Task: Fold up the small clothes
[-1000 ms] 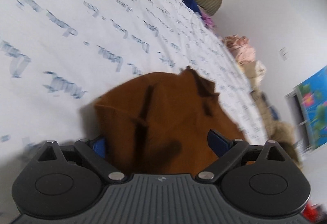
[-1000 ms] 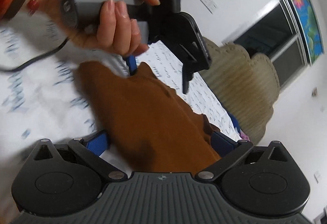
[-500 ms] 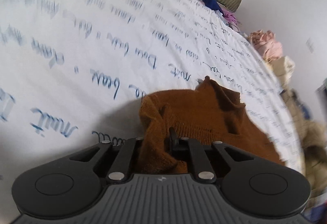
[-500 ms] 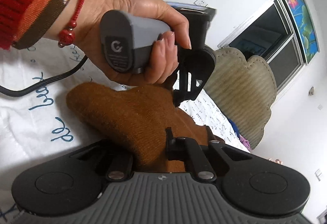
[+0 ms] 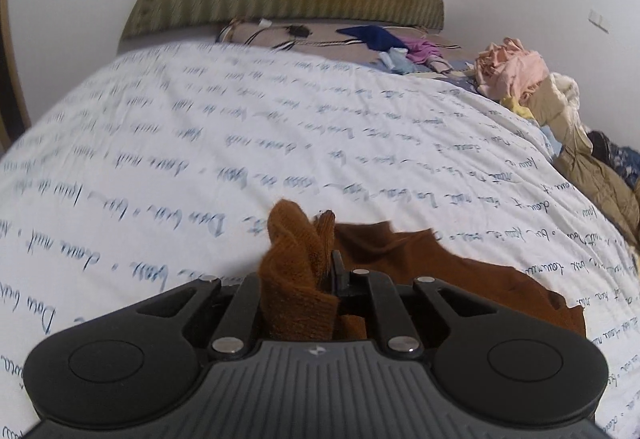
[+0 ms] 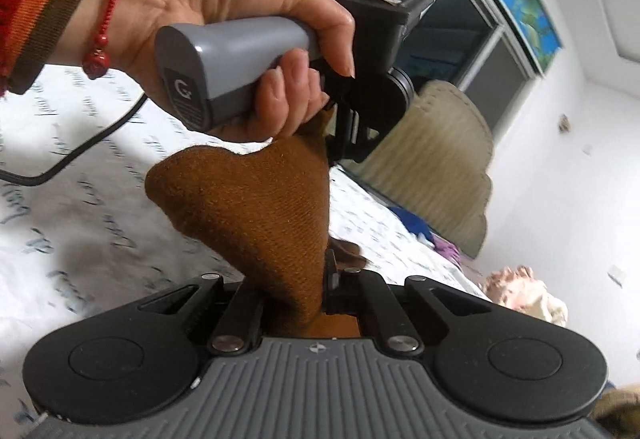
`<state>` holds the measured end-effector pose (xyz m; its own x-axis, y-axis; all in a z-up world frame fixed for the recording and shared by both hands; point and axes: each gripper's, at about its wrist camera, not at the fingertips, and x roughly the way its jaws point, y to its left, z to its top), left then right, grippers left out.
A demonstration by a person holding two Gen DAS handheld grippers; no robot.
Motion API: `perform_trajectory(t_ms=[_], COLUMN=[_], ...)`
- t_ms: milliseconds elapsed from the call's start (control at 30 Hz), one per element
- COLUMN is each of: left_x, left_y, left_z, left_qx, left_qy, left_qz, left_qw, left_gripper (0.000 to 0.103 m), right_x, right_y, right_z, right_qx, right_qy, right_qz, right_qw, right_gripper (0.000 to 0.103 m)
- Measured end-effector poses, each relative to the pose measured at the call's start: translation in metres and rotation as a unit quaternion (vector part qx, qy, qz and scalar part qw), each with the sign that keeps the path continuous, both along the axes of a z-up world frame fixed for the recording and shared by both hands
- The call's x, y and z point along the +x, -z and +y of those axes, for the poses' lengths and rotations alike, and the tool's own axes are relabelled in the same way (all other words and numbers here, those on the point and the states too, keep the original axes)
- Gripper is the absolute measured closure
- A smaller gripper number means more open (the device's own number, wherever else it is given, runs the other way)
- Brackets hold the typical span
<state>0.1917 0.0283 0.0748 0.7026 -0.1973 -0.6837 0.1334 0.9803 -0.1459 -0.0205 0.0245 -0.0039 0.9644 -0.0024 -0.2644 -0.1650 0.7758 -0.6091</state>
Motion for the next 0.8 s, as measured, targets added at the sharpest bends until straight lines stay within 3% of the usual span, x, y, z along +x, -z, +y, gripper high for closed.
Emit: perform_trajectory(t_ms=[400, 633, 800], left_x=[-0.009, -0.011, -0.004], left_y=[-0.016, -0.003, 0.011], left_z=[-0.124, -0.184, -0.216], left_qx=[0.079, 0.114, 0.119], left_qy=[0.073, 0.106, 0.119], left_qz=[-0.035, -0.038, -0.021], left_qw=[0.9936, 0.9871, 0.9854], left_gripper=[0.092, 0.092, 0.092], right_x=[0.000, 0.003, 0.002], right_y=[-0.006, -0.006, -0.006], right_z=[-0.074, -0.115, -0.149], right_qx=[0.055, 0.099, 0.146], right_qy=[0.075, 0.117, 0.141], right_qz=[-0.009, 0.002, 0.018], right_qw=[0.996, 0.988, 0.979], right_gripper=[0.095, 0.095, 0.095])
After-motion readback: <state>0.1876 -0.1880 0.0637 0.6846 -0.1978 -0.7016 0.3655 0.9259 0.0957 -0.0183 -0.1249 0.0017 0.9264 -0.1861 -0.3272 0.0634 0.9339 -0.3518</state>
